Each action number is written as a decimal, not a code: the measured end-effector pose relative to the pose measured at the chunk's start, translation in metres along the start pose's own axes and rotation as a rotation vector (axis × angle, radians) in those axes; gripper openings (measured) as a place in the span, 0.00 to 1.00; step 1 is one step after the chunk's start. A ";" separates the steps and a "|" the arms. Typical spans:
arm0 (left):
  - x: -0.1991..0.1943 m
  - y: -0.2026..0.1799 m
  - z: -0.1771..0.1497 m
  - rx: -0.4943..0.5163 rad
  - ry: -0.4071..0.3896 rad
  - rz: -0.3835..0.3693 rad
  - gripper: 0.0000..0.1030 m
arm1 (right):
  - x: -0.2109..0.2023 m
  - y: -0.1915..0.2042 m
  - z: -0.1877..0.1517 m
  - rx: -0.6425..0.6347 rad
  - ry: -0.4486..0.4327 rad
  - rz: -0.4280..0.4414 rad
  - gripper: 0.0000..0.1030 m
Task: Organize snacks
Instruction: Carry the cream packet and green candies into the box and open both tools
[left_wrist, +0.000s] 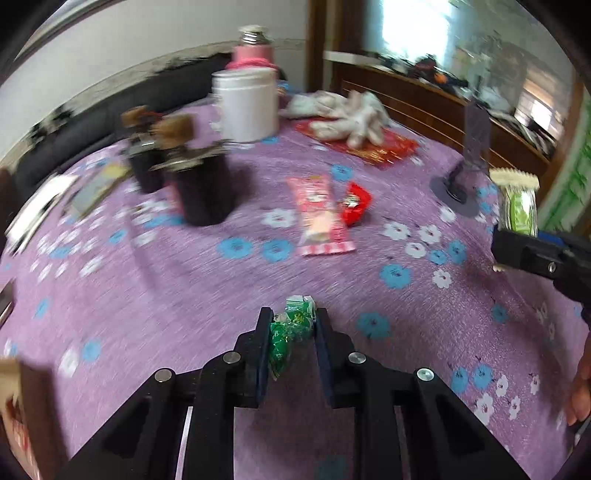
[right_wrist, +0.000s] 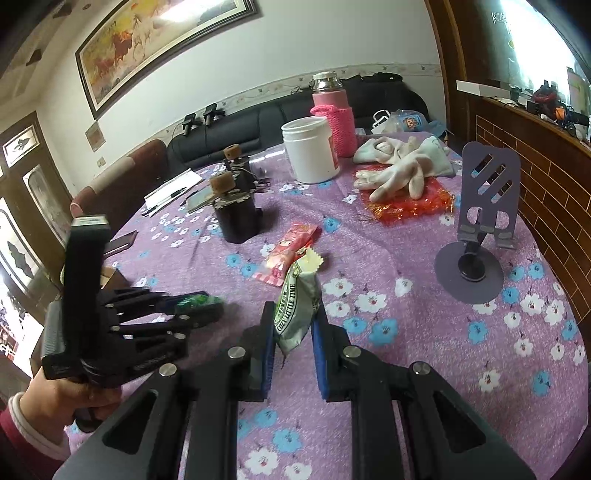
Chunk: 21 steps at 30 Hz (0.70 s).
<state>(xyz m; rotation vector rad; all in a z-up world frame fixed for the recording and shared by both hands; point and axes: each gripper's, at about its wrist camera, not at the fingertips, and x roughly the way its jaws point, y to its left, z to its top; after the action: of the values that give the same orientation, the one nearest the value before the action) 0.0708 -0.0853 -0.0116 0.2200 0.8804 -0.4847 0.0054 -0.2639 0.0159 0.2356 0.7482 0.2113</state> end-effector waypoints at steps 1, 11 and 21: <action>-0.008 0.003 -0.005 -0.019 -0.013 0.024 0.21 | -0.001 0.001 -0.001 -0.001 0.001 0.004 0.17; -0.078 0.042 -0.048 -0.229 -0.096 0.227 0.22 | -0.015 0.036 -0.016 -0.023 0.002 0.067 0.17; -0.147 0.070 -0.080 -0.316 -0.185 0.400 0.22 | -0.029 0.099 -0.024 -0.101 -0.003 0.150 0.17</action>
<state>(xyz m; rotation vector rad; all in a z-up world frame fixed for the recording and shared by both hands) -0.0286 0.0518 0.0527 0.0562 0.6971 0.0099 -0.0424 -0.1738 0.0462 0.1963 0.7157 0.3899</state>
